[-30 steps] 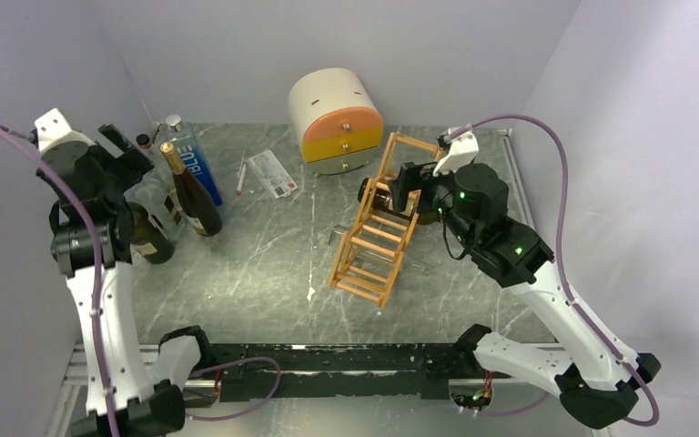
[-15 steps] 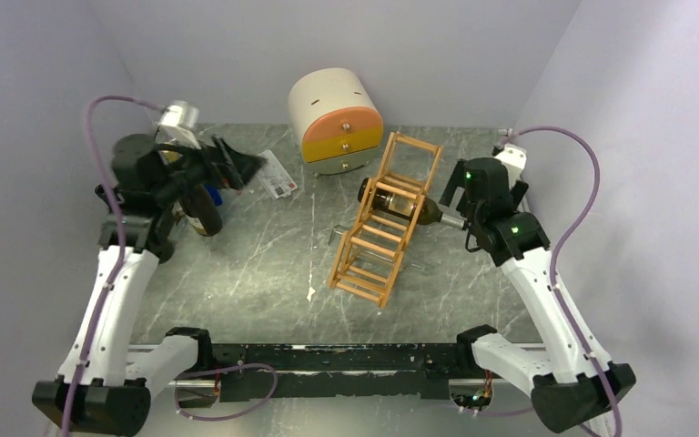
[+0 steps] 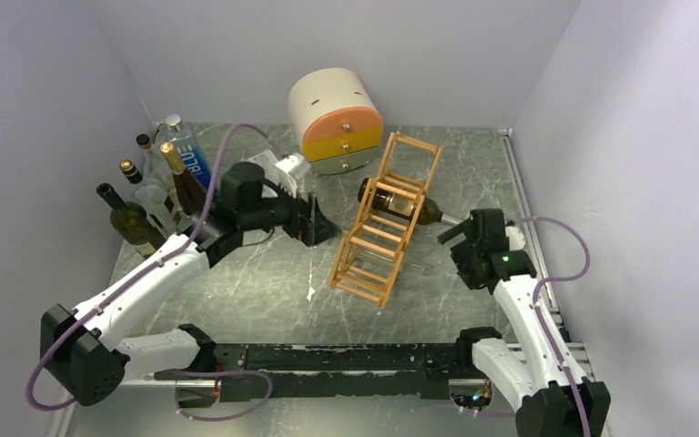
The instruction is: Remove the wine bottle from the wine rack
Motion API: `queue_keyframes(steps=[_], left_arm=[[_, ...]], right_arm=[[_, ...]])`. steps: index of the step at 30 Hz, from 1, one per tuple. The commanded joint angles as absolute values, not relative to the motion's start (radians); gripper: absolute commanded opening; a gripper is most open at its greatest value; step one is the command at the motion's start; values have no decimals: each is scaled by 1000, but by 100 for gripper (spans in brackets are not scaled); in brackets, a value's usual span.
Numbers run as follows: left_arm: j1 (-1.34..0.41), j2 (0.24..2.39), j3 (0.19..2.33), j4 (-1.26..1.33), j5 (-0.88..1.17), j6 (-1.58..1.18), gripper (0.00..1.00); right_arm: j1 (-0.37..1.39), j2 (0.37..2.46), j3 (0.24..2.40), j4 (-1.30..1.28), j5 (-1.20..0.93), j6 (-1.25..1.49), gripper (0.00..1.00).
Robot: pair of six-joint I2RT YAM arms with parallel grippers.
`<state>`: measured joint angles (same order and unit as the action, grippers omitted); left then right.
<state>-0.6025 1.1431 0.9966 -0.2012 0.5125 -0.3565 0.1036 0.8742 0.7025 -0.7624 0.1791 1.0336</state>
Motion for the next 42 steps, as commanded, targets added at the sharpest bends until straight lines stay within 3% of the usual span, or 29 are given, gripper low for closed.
queue_keyframes(steps=[1,13,20,29,31,35,37,39,42], left_arm=[[-704,1143,948,-119,400,-357,96],[-865,1202,882,-30,310,-501,72],[-942,1240,906,-38,268,-506,59],[-977,1230,910,-57,219,-512,60],[-979,1221,916,-74,198,-510,61],[-979,1187,925,-122,126,-505,68],[-979,1172,925,-145,80,-500,70],[-979,1165,916,-155,28,-503,71],[-979,1173,907,-164,-22,-514,69]], right_arm=[[99,826,605,-736,65,1389,98],[166,896,498,-643,2,1591,97],[272,909,447,-542,24,1713,88],[342,986,436,-440,84,1848,76],[344,992,435,-432,101,1866,71],[343,982,403,-413,127,1910,52],[342,961,368,-377,127,1933,33],[343,938,331,-344,123,1951,20],[341,895,305,-364,144,1968,13]])
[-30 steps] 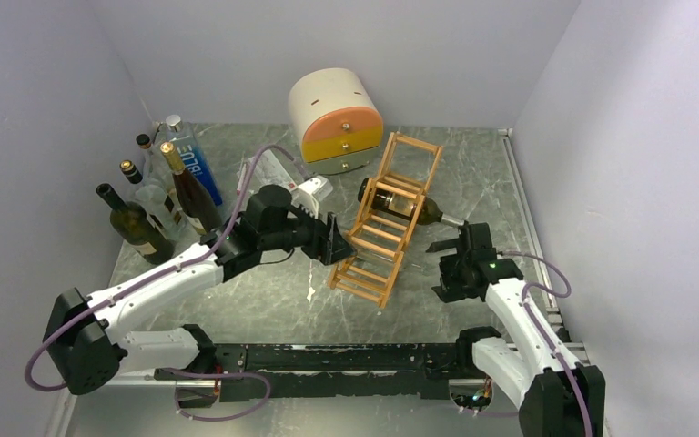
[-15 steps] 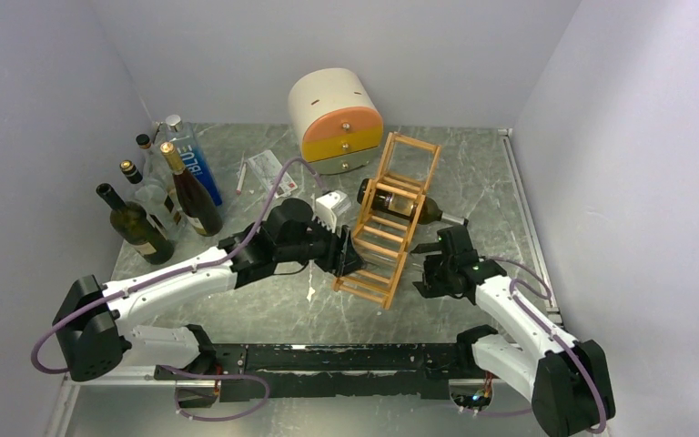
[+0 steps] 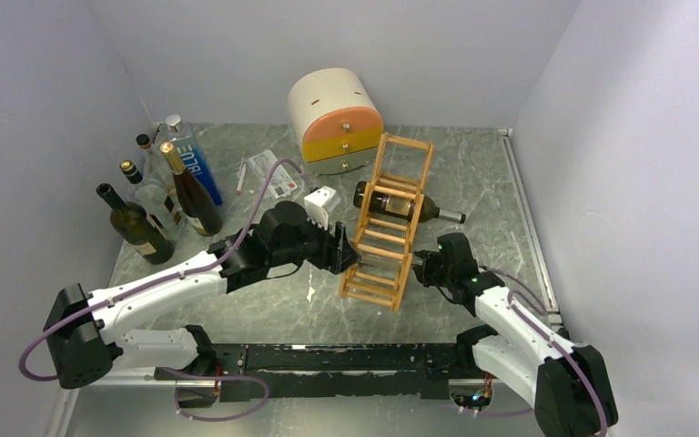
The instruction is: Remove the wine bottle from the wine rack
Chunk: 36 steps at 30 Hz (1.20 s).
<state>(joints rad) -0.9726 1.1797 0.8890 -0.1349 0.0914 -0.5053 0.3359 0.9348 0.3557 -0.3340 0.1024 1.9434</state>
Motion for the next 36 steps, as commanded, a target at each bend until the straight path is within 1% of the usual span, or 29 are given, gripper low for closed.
queue_keyframes(steps=[1,7,11,13,17,20,24,30,33,36], left_arm=[[-979,1179,905,-167,-30,-518,67],[-979,1193,864,-140,-70,-548,56],[-979,1204,857,-137,-85,-553,46],[-979,1211,864,-146,-91,-554,44],[-979,1218,879,-162,-101,-556,39],[-979,1216,879,-162,-106,-561,35],[-979,1211,874,-159,-123,-572,31],[-979,1211,876,-168,-136,-578,30],[-979,1215,883,-186,-139,-578,29],[-979,1213,888,-188,-136,-580,30]], right_arm=[[339,872,304,-381,157,1970,13],[332,756,277,-477,222,1988,7],[321,683,245,-504,243,1996,3],[310,649,242,-536,269,1987,2],[298,571,284,-655,390,1935,0],[298,507,317,-784,483,1960,0],[298,373,335,-881,577,1968,0],[299,254,397,-1083,714,1990,0],[302,200,450,-1114,797,1902,0],[306,184,534,-1093,893,1752,0]])
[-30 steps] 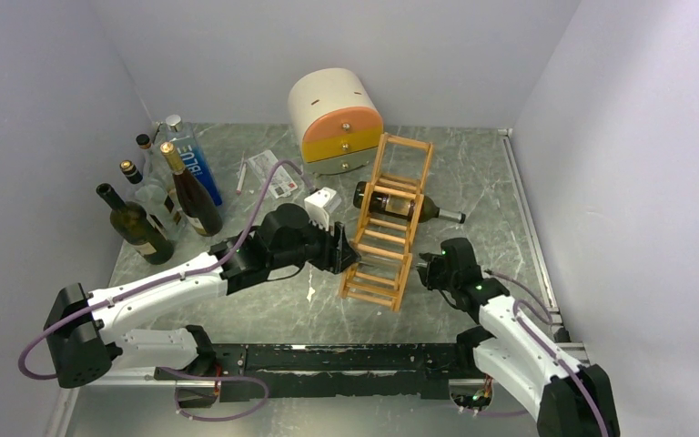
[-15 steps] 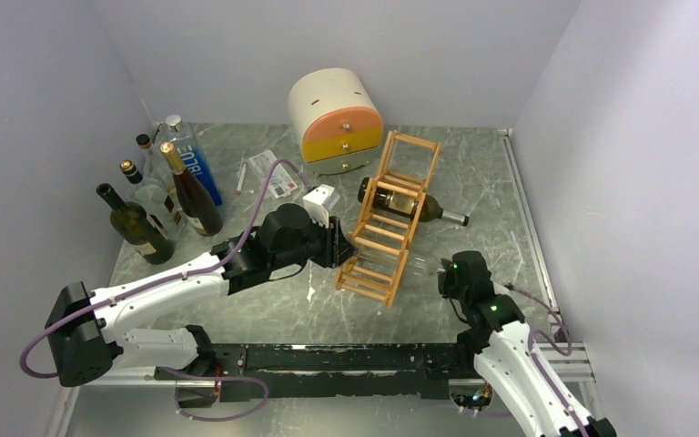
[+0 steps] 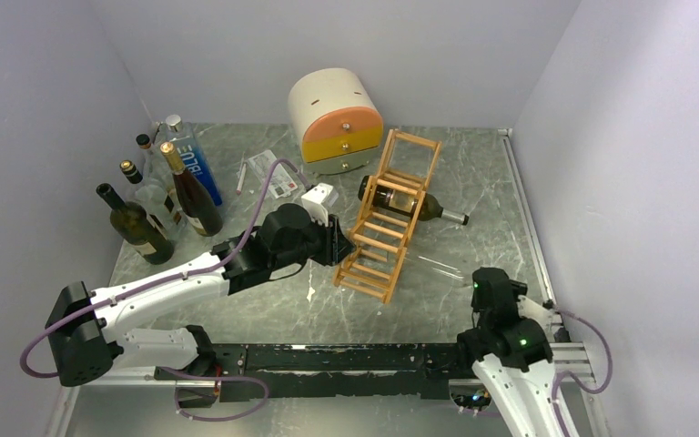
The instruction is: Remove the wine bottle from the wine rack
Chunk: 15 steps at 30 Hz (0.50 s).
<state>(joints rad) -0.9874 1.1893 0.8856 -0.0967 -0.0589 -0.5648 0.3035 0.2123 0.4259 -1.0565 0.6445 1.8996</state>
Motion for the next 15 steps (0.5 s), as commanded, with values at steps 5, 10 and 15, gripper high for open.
queue_keyframes(steps=[5,10,15], left_arm=[[-979,1215,892,-183,-125,-591,44],[-979,1207,901,-184,-102,-596,60],[-979,1185,913,-204,-78,-589,86]], right_arm=[[313,248,696,-970,1036,1353,0],[311,290,807,-720,1060,827,0],[312,318,867,-480,872,447,0]])
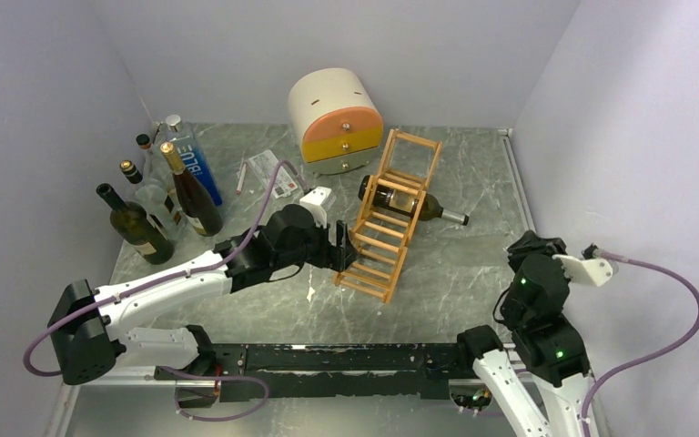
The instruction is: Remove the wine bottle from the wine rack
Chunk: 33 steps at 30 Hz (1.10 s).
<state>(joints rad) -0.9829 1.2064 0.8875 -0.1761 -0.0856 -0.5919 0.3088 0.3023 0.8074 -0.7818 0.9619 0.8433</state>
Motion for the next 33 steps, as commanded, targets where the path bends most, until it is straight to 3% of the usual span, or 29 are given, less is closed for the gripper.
queue_keyframes(steps=[1,6,15,26,29,33], left_arm=[[-979,1176,919,-212,-78,-585,89],[-979,1112,928,-244,-80,-559,100],[-979,1000,1001,-394,-119,-512,100],[-971,955,1227,-606,-182,-469,99],[-947,999,1326,-633,-170,-437,99],[-907,1057,1433,-636,-154,-382,99]], right_arm=[[311,326,881,-440,826,388,0],[313,444,993,-342,660,210,0],[311,766,1353,-292,363,109,0],[318,1229,1829,-356,-193,218,0],[401,1310,1866,-322,-246,248,0],[630,1431,1944,-345,-164,209,0]])
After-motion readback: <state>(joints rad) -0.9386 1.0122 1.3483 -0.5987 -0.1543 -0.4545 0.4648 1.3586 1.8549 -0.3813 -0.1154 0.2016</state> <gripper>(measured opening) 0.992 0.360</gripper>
